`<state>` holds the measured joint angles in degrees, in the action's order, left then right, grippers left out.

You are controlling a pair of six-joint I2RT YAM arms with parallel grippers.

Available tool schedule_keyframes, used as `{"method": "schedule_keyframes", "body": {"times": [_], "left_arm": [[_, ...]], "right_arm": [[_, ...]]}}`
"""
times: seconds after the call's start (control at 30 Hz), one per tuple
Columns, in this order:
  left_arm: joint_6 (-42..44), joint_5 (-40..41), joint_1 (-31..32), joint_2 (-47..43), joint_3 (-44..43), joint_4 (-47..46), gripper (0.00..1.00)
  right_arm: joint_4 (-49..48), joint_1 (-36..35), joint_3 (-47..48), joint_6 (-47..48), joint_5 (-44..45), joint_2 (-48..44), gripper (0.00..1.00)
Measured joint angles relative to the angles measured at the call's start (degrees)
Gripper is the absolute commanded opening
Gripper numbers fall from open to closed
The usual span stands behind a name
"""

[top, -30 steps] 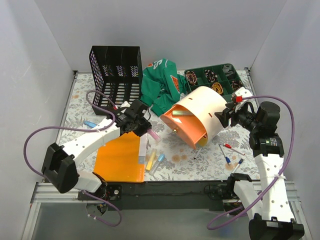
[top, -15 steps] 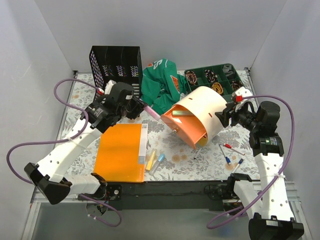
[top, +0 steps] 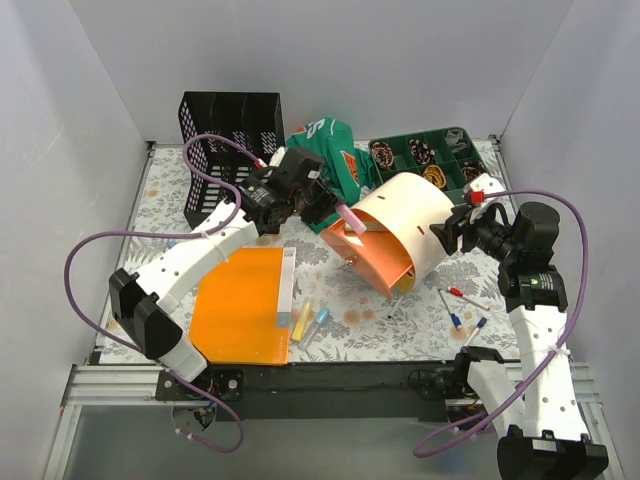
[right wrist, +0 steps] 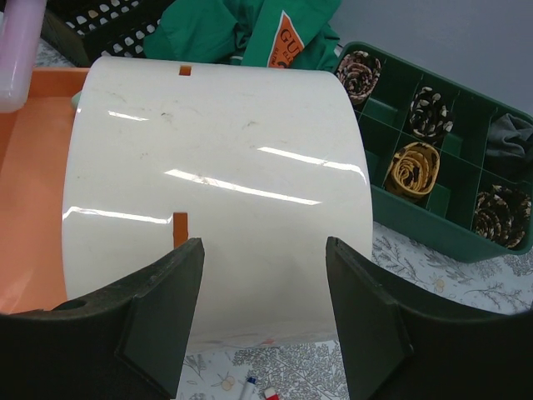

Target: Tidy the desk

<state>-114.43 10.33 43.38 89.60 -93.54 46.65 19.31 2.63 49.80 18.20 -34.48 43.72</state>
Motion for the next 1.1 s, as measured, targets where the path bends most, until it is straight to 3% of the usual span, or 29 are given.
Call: {"method": "schedule_keyframes", "body": {"times": [0.3,0.67,0.93,1.1], "left_arm": [[0.0,-0.7,5.4,1.7,-0.2,-2.1,0.18],[0.0,-1.0,8.3,1.7,0.2,-3.0,0.6],[-0.2,-0.2,8.4,0.7,0.5,-3.6,0.77],[1.2,2.9,8.5,-2.8,0.5,-3.5,0.91]], "right_arm": [[0.0,0.0,0.0,0.0,0.0,0.3,0.7],[0.0,0.0,0.0,0.0,0.0,0.3,0.7],[0.0,0.0,0.0,0.4,-1.0,0.3,0.74],[0.7,0.0,-0.1,4.3,-7.2,0.6,0.74]]}}
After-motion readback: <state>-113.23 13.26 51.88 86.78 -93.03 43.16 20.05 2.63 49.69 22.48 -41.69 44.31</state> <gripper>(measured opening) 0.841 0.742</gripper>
